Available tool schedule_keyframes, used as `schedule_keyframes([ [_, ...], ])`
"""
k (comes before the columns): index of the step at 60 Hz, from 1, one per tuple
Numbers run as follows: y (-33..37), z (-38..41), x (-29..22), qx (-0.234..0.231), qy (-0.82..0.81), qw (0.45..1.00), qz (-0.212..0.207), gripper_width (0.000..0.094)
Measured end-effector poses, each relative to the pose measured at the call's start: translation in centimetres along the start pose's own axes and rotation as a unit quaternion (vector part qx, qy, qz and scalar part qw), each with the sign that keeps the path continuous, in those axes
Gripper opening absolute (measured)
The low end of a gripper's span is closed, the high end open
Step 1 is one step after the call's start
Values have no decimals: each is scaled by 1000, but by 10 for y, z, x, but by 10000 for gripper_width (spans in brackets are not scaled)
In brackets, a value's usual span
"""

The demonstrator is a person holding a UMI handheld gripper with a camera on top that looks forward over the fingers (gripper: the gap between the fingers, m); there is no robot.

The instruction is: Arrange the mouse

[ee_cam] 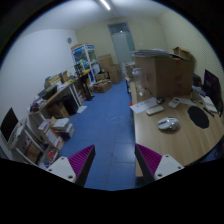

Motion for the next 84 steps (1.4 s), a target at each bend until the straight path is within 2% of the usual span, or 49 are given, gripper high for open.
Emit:
schedule_keyframes([
  [17, 0, -116, 23, 86, 4, 995, 43, 845],
  [29, -18, -231, 3, 143, 17, 989, 11, 838],
  [35, -44, -271, -17, 137, 37, 990, 0, 839],
  [43, -91, -294, -24, 84, 74, 993, 30, 835],
  [50, -116, -312, -25, 61, 110, 990, 56, 844],
  [62, -144, -321, -38, 26, 118, 991, 61, 850],
  [69, -165, -327, -52, 39, 99, 993, 50, 854],
  [78, -186, -347, -65, 103, 72, 991, 47, 856],
  [80, -189, -348, -63, 108, 63, 991, 50, 905],
  [81, -191, -347, -64, 106, 55, 992, 43, 835],
  [83, -191, -347, -63, 108, 38, 993, 43, 776],
  [84, -193, -348, -64, 112, 31, 992, 38, 780],
])
Point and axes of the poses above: the point between the fingertips, and its own axes, seen from behind it with the camera up: z to the left, x down, y backward, against the way the camera looks, the point moved 9 cm from there along y, backward, against the way the camera looks, and after that the axes turned 6 degrees about -x, right-handed, at the moved point
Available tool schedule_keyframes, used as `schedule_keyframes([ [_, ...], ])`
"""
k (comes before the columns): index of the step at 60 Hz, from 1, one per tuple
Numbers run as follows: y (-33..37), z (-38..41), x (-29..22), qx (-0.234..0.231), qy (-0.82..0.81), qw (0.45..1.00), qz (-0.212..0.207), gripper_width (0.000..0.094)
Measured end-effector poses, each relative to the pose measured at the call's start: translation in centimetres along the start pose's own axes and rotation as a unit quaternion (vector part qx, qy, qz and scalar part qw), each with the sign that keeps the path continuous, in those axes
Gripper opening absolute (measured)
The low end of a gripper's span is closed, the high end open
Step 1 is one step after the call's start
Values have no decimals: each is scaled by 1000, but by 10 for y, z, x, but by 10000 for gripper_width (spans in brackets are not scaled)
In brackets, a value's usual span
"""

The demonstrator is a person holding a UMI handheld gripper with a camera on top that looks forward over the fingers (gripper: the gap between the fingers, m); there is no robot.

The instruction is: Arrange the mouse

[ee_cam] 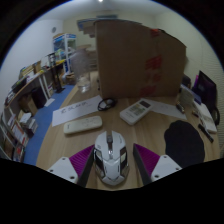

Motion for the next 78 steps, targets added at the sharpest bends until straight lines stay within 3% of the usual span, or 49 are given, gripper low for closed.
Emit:
schedule_keyframes([
  [1, 0, 0, 1, 5, -3, 1000, 2, 759],
  [4, -2, 1, 1, 14, -5, 1000, 2, 553],
  [13, 0, 7, 2, 47, -45, 998, 24, 462],
  [14, 0, 7, 2, 46, -46, 997, 29, 519],
  [15, 1, 7, 1, 46, -47, 997, 33, 437],
  [20, 6, 8, -4, 47, -43, 997, 51, 395],
  [30, 79, -6, -84, 16, -30, 998, -49, 395],
  [33, 108, -33, -112, 28, -17, 996, -85, 398],
  [40, 142, -116, -138, 47, -8, 991, -121, 395],
  [46, 123, -186, -112, 57, 1, 994, -89, 392],
  [53, 72, -223, -51, 2, -22, 1000, -21, 391],
  [60, 44, -234, -3, -18, -1, 999, 29, 391],
  [62, 42, -235, 1, -21, -2, 1000, 23, 448],
  [65, 42, -235, 5, -21, 1, 1000, 18, 398],
  [69, 41, -234, 4, -19, 2, 999, 26, 459],
  [70, 41, -233, 3, -17, 2, 1000, 26, 537],
  [75, 39, -231, 1, -15, 4, 999, 33, 654],
  [78, 42, -226, 1, -20, 4, 999, 42, 806],
])
Point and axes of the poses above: the point between the fingertips, and its own axes, seen from behind it with the camera up: z to the left, x down, y backward, against the way the camera looks, the point moved 9 cm from there along y, backward, against the way the camera looks, and after that the axes turned 6 degrees about -x, right-handed, at the moved point
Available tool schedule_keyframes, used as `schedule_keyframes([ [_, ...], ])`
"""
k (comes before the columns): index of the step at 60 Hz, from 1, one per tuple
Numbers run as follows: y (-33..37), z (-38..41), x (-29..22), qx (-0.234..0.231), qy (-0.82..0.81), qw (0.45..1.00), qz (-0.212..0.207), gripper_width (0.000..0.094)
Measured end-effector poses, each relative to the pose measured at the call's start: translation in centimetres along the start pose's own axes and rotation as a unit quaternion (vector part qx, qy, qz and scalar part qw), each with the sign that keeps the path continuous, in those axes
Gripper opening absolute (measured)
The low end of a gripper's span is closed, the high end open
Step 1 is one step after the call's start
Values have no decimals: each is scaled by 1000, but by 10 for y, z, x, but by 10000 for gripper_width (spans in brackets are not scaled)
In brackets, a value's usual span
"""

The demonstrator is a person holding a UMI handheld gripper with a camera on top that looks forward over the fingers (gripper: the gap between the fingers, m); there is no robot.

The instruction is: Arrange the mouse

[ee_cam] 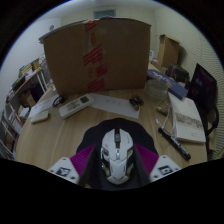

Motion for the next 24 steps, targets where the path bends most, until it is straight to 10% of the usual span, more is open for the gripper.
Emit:
schedule_keyframes([
  [24, 146, 66, 52, 73, -73, 995, -6, 835],
])
Point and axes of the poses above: the point between the fingertips, and its own axes, seen from behind it with the camera up: z to the left, x down, y backward, against the way the camera looks, the point moved 9 cm from there along y, backward, against the way the camera looks, and after that the axes turned 6 degrees about -x, right-handed, at the moved point
